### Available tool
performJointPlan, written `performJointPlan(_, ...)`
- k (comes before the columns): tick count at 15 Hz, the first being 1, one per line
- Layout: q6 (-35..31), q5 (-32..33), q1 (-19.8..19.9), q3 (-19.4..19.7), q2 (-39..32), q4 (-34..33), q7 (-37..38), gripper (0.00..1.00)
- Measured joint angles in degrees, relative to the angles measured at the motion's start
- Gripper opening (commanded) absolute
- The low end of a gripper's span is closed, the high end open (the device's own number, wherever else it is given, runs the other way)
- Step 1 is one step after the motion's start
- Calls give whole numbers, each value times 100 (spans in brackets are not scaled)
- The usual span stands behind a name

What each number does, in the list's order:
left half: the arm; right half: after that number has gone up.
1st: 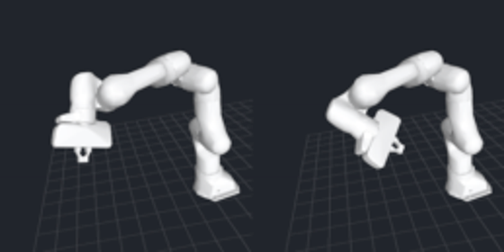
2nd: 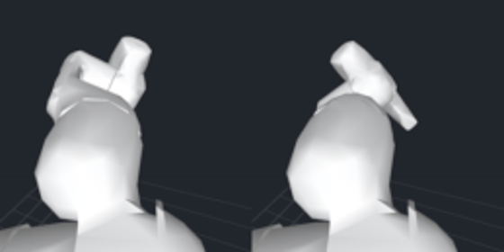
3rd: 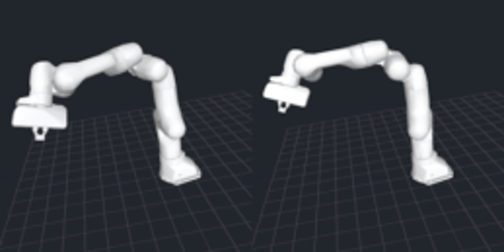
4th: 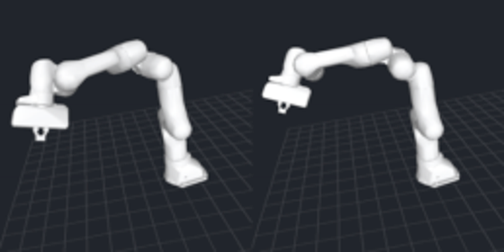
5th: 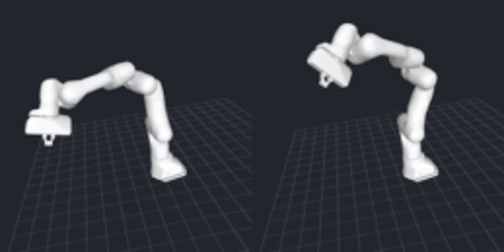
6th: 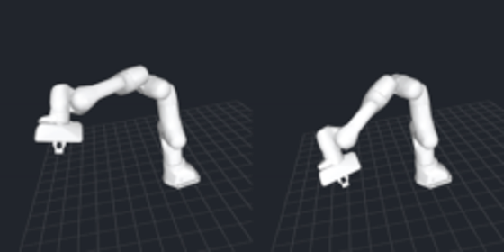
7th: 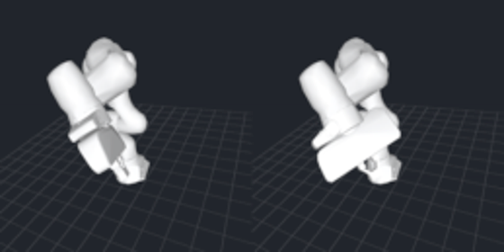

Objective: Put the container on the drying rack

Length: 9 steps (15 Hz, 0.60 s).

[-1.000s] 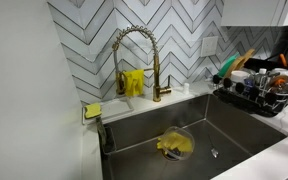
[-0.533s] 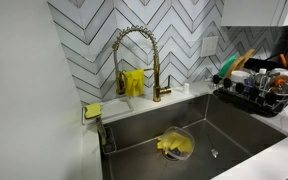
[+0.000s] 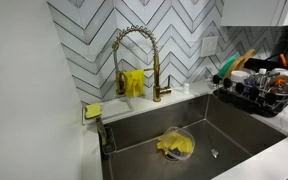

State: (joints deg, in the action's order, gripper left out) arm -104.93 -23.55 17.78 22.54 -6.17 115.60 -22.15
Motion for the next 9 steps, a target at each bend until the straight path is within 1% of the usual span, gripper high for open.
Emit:
performJointPlan(3, 150, -750, 445, -33, -628, -373, -492, 100)
performJointPlan(5, 163, -789, 551, -81, -782, -459, -538, 100)
performJointPlan(9, 163, -777, 544, -156, -704, -461, -514, 100)
